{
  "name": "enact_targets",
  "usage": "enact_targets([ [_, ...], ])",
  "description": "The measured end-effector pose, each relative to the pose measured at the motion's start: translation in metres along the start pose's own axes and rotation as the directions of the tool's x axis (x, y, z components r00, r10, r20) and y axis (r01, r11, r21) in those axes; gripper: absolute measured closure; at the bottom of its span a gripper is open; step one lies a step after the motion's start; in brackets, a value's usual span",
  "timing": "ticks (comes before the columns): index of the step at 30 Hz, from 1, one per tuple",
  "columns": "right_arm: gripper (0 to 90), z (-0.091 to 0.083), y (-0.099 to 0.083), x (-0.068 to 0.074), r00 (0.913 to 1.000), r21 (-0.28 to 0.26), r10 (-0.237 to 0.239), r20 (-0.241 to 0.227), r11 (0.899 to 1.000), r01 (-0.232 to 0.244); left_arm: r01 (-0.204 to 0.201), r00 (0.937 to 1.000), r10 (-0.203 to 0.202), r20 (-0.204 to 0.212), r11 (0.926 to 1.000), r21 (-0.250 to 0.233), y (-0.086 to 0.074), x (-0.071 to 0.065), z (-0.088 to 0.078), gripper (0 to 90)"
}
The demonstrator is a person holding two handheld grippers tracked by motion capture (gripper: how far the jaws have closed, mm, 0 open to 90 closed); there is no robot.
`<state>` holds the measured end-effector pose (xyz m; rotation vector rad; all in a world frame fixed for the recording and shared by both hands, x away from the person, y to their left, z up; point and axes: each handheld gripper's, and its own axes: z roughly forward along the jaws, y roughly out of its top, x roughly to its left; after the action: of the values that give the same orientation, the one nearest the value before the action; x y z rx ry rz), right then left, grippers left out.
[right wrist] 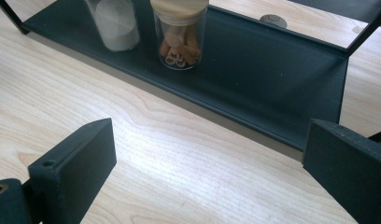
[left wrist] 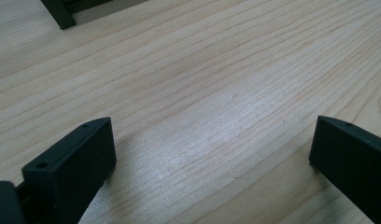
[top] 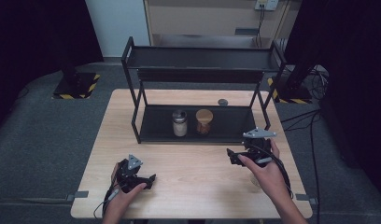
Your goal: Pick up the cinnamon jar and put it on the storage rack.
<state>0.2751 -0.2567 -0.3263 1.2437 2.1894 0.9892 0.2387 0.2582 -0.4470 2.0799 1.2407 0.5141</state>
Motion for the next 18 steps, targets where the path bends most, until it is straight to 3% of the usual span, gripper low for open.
enact_targets([
  [18, 2.9, -0.013, -0.011, -0.004, 1.0, 0.007, 0.003, -0.001, 1.0, -0.003, 0.0, 1.0, 0.0, 0.0, 1.0, 0.0, 0.0, 0.0, 0.0, 0.0],
])
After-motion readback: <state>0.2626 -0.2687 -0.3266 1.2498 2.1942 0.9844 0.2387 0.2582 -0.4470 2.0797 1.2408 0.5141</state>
